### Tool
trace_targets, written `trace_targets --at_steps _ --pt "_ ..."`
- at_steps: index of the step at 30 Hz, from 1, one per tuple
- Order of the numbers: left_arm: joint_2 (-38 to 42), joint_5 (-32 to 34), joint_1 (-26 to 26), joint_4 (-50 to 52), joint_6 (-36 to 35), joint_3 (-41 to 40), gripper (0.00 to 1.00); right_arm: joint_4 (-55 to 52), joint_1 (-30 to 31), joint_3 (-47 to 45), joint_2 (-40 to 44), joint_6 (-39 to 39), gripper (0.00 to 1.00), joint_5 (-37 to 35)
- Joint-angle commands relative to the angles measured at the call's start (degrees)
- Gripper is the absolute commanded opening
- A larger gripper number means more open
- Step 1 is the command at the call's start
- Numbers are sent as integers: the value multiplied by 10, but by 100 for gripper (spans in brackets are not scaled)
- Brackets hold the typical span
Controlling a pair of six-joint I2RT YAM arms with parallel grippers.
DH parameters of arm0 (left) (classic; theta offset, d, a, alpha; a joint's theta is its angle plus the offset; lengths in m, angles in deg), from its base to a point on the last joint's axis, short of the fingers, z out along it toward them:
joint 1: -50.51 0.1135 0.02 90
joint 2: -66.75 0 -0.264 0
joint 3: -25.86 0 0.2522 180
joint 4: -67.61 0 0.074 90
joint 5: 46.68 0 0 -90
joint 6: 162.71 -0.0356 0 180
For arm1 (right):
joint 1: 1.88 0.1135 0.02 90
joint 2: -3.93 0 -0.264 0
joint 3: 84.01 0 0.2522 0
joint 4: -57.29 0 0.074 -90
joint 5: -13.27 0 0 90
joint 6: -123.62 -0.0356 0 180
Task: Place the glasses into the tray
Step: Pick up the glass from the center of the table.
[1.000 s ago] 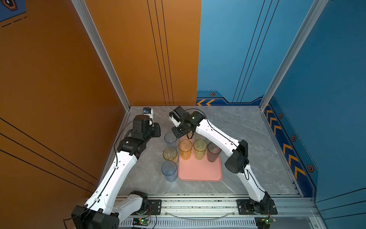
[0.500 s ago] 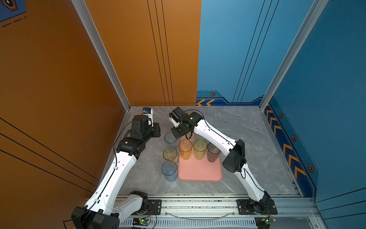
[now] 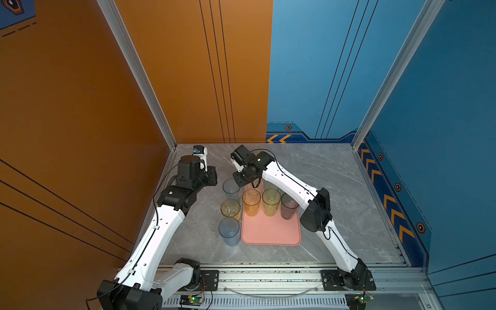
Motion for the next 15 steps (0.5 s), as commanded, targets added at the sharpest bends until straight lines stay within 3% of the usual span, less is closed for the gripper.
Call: trace_targets --at_steps 1,15 --pt "10 -10 8 1 -11 -6 26 6 -4 20 -11 -9 22 16" --pt "13 -16 15 -3 -11 -11 26 6 -6 37 -29 -11 20 26"
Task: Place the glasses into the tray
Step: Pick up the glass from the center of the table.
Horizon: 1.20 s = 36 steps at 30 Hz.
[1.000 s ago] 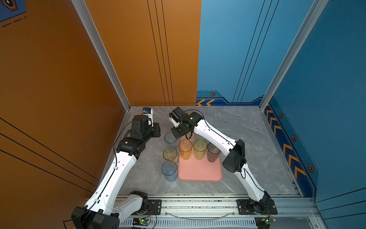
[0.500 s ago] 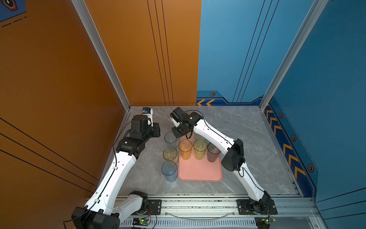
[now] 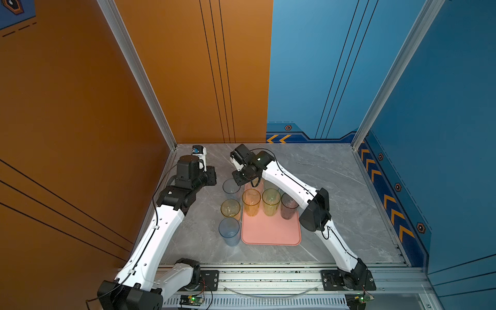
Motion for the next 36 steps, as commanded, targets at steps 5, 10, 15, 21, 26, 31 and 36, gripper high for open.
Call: trace_targets --at_steps 5,10,15,21,26,31,36 --pt "12 -15 9 -5 -8 -11 26 3 -3 20 -21 -10 20 11" --pt "10 -18 12 -7 -7 -12 26 3 -4 29 -27 -10 20 14" --pt "11 -19 14 -7 -8 -12 26 3 -5 34 -33 -11 19 18" --pt "10 -23 18 -8 -8 -12 26 3 -6 36 -34 -11 18 22" --pt "9 -25 20 -10 -8 -12 26 3 -7 37 -36 -10 18 25" --pt "7 -29 23 -10 -7 -12 26 3 -6 37 -39 -9 17 28" --pt "6 -31 24 -11 -7 -13 26 3 -5 38 -38 -5 15 19"
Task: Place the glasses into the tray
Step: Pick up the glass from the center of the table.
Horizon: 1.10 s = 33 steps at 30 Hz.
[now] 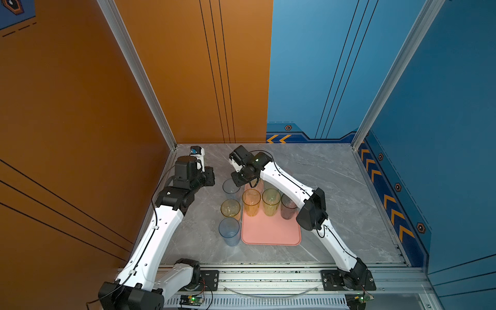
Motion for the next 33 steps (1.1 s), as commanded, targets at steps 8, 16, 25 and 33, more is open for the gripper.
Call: trace_targets --at_steps 8,16,25,33 --pt "4 -15 7 -11 -6 -7 27 2 1 15 1 12 9 -30" --pt "6 -13 9 -11 -7 -9 27 14 5 14 12 15 1 -46" --pt "6 -13 12 -11 -8 -13 27 56 6 9 41 10 0 -56" --pt "5 -4 16 -7 -13 -14 27 151 -7 -63 121 4 0 -82"
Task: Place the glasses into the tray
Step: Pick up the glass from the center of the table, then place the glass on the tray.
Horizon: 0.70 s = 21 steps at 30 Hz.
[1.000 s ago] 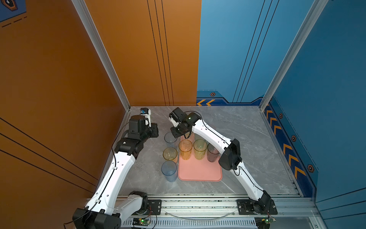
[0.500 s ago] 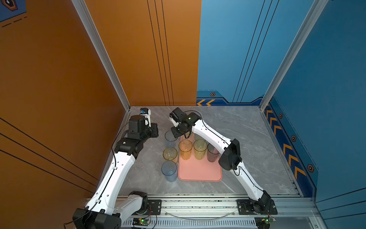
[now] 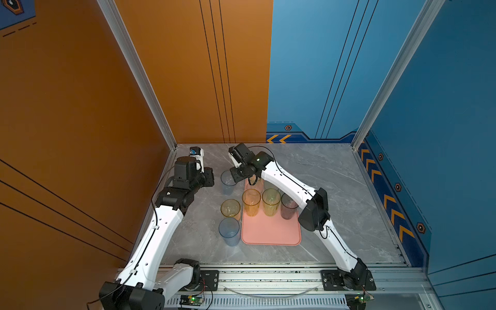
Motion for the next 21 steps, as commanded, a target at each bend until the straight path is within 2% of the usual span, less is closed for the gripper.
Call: trace_targets --at_steps 1,6,12,21 --pt "6 3 8 -6 -13 -7 27 83 -14 -38 94 -4 0 -21" --pt "7 7 13 -4 -14 -7 27 134 -42 -116 185 -2 0 -32" --pt "-3 14 16 3 -12 -4 27 156 -69 -227 331 24 0 -47" --pt "-34 12 -3 31 -8 20 26 158 -129 -432 572 31 0 45"
